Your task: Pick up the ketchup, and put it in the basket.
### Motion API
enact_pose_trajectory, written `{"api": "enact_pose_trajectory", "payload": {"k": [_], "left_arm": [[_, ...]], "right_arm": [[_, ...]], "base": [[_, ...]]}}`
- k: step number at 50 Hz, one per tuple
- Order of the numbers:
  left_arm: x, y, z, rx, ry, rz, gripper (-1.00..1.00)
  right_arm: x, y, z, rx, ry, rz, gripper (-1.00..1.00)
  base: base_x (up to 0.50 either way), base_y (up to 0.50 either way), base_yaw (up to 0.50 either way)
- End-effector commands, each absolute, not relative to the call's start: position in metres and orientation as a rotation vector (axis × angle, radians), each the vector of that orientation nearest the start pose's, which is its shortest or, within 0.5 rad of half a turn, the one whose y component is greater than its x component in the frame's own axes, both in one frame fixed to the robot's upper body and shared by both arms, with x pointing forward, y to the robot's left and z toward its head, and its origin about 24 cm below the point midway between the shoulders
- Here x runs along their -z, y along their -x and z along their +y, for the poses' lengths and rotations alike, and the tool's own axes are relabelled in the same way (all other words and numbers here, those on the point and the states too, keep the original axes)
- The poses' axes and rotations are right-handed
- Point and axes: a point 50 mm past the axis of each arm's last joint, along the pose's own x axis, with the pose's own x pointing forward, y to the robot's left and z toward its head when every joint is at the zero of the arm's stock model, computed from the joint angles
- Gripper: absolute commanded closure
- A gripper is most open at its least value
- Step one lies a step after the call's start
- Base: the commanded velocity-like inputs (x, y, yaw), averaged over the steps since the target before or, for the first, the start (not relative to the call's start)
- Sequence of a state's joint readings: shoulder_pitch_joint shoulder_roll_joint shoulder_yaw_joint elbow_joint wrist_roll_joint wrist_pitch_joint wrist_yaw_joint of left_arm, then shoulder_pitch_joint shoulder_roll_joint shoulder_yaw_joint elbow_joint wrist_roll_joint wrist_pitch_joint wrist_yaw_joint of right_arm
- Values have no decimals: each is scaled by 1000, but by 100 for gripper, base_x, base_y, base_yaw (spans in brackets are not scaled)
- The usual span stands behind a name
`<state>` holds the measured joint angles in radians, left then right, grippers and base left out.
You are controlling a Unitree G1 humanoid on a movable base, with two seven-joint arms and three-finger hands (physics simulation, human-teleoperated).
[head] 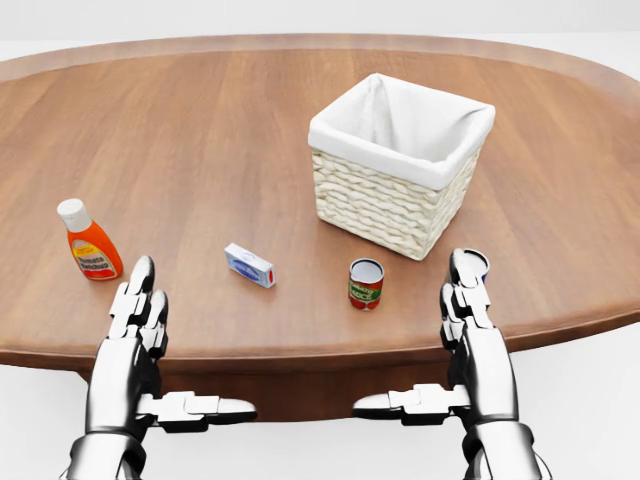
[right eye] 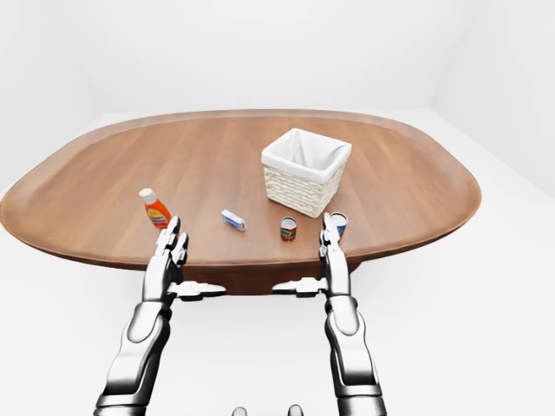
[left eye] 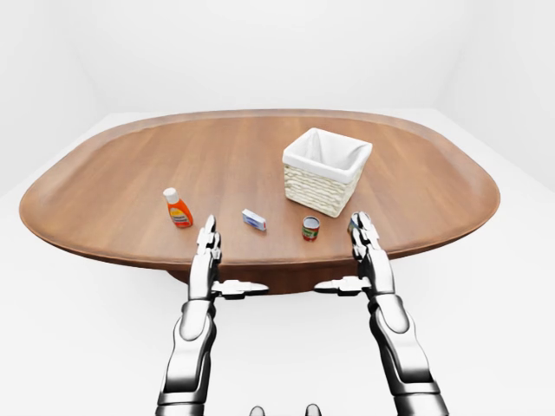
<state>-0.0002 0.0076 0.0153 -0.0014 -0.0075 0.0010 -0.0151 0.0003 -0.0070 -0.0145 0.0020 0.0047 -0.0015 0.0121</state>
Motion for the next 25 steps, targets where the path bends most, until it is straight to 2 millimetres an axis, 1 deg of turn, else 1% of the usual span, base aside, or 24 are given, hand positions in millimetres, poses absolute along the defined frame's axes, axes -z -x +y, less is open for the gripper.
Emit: {"api": "enact_pose_trajectory", "payload": {"k": [1,16,22,24,25], "left_arm": [[-43,-254,161,-2,-2,-3,-100],[-47,-250,162,-1,6,-14,-100],[-64,-234,165,7,25,-62,-100],[-70,-228,167,-8,38,-100,-100],[-76,-221,168,-16,28,-113,-100]], "right_arm": [[-41,-253,-160,11,8,1,-100],[-42,-252,-160,23,22,4,-100],[-58,-239,-158,18,29,-67,-100],[-63,-235,-158,25,32,-94,-100],[-67,-232,-157,26,30,-104,-100]], "base": [[0,0,0],[0,0,0],[0,0,0],[35,0,0],[50,0,0]]}}
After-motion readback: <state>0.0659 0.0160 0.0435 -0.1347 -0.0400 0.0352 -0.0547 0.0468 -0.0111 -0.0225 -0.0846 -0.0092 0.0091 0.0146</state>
